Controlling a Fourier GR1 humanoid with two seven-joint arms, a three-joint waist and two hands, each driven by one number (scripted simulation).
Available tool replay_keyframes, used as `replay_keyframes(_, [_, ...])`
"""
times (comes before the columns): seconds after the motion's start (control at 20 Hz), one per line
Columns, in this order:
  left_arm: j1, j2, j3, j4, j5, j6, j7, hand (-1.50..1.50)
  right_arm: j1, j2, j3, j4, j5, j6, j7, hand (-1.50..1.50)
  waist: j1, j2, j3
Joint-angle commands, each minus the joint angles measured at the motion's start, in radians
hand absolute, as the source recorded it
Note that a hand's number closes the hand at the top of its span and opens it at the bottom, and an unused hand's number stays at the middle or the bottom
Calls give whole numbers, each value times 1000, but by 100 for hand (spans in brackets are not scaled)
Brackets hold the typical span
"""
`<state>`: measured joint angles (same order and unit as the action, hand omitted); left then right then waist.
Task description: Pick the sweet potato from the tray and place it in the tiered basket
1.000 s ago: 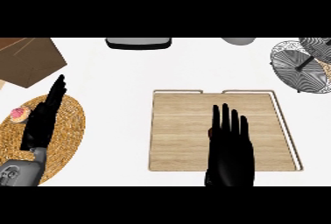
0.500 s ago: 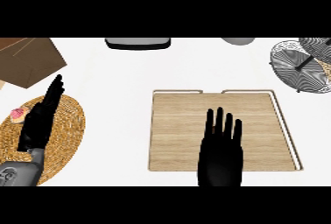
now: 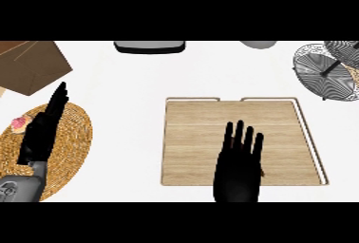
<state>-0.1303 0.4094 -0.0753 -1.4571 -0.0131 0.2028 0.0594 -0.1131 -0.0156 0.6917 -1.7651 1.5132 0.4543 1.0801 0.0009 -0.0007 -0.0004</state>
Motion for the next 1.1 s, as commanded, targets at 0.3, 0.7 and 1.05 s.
replay_keyframes(0.3, [4, -4, 34, -9, -7, -25, 8, 0, 48, 15, 2, 1, -1, 32, 184, -150, 0, -1, 0])
replay_keyframes(0.7, [-12, -46, 32, 19, -43, -31, -15, 0, -42, 15, -124, 148, -43, -46, 95, -150, 3, 1, 0])
replay_keyframes(1.05, [-13, -62, 75, 75, -61, -49, -76, 0, 37, 15, -157, 169, -23, -121, 16, -150, -2, 1, 0])
